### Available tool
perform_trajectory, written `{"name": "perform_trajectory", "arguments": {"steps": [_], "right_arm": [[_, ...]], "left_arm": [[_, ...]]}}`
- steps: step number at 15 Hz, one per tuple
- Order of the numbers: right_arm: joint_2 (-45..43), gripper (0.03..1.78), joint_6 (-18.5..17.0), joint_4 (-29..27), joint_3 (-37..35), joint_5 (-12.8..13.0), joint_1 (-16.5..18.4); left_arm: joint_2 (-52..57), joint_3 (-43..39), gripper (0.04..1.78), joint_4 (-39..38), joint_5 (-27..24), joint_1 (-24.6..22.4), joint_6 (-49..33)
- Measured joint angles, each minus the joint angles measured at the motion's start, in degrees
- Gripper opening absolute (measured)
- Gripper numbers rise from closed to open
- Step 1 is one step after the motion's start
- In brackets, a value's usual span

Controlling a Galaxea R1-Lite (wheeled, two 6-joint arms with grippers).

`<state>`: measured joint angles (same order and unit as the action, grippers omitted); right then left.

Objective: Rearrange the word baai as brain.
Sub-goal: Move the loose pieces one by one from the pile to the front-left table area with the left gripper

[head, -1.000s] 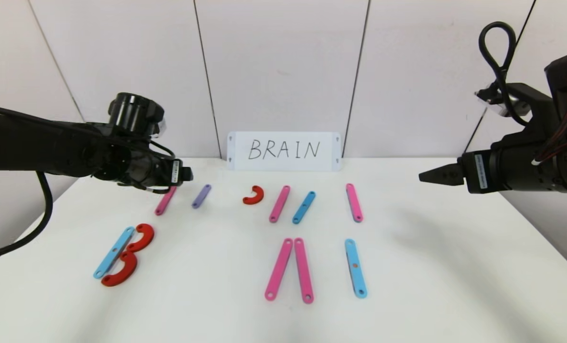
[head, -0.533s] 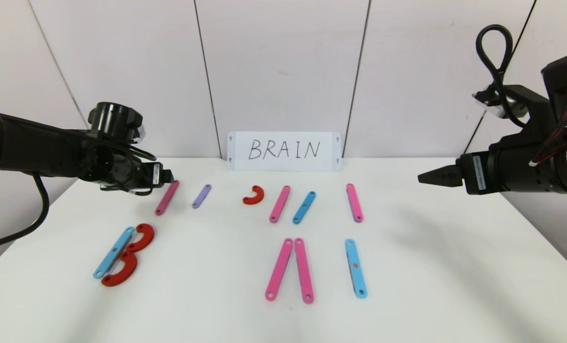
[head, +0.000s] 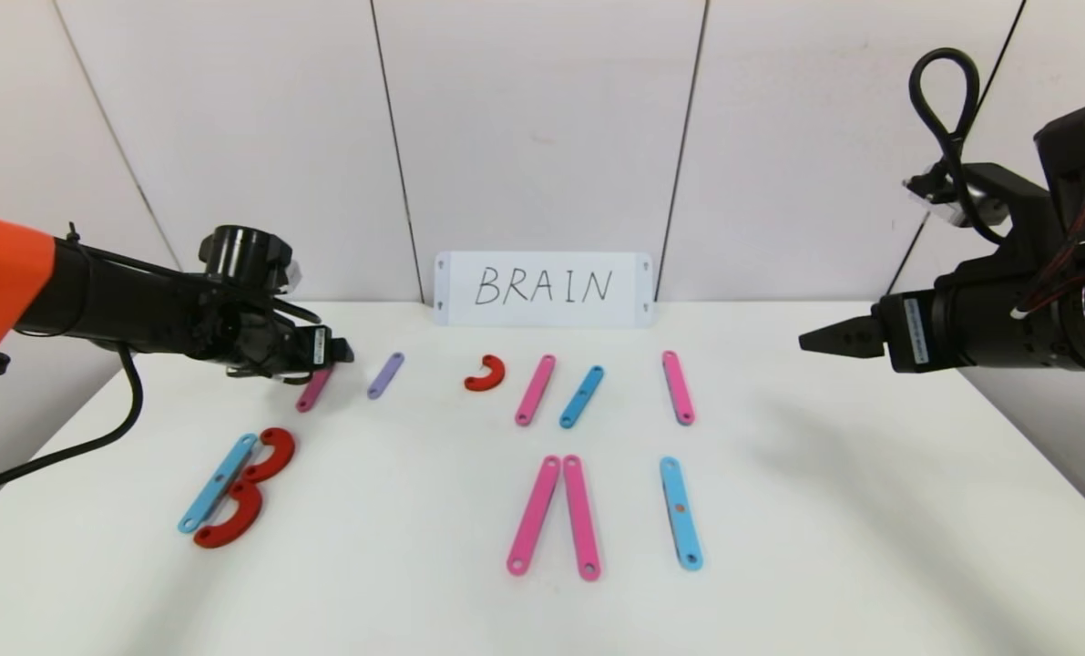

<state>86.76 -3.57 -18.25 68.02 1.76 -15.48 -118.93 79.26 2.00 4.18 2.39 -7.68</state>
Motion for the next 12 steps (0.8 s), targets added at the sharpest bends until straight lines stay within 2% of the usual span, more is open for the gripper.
{"name": "perform_trajectory", "arguments": {"steps": [12], "right_arm": [[0.4,1.74,0.0,0.0,-0.1,0.0,-0.1]], "left_arm": [[-6.1,2.8,1.75,-0.4,-0.4,-1.8,1.8]]}}
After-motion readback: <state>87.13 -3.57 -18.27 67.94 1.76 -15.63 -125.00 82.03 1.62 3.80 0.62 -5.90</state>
